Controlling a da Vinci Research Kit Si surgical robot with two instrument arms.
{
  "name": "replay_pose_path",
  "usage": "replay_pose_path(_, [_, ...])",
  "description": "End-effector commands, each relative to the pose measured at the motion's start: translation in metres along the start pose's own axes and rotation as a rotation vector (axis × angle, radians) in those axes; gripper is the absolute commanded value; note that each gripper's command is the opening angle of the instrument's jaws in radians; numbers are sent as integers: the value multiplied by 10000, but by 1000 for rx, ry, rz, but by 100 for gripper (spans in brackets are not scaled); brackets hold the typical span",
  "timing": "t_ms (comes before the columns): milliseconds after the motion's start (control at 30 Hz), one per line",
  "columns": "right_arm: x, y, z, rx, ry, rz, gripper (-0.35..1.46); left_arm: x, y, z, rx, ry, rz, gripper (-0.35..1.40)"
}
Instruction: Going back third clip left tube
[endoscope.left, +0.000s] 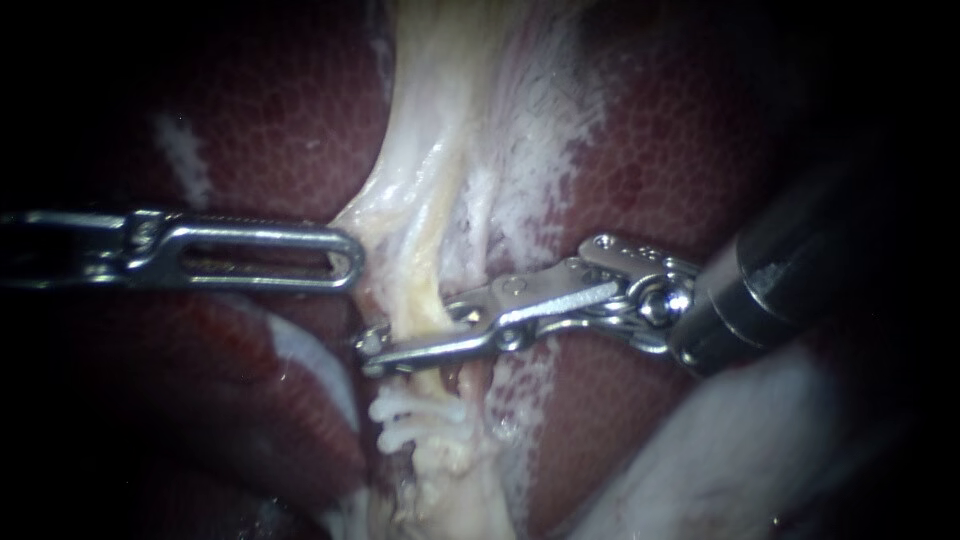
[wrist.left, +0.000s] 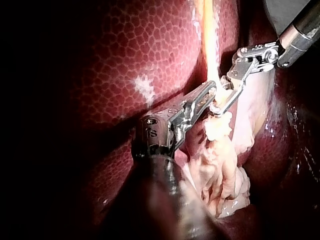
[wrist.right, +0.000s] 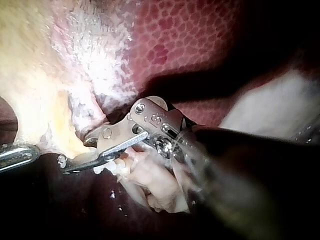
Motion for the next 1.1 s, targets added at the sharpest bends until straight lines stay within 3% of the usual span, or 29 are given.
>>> replay_pose_path(33, [0, 0, 0, 0, 0, 0, -35, 0, 0, 0, 0, 0, 0, -35])
replay_pose_path(533, [1, 2, 2, -3, 2, 1, -34, 0, -1, -1, 0, 0, 0, -35])
replay_pose_path(667, [3, 5, 6, -5, 0, -35, 34, 0, -1, -1, 0, 0, 0, -35])
replay_pose_path(733, [5, 6, 10, -1, 6, -106, 48, 0, -1, -1, 0, 0, 0, -35])
replay_pose_path(867, [7, 8, 16, 5, 29, -190, 55, 0, -1, -1, 0, 0, 0, -35])
replay_pose_path(967, [8, 10, 20, -29, 38, -238, 60, 0, -1, -1, 0, 0, 0, -35])
replay_pose_path(1100, [9, 12, 19, -34, 33, -302, 60, 0, -1, -1, 0, 0, 0, -35])
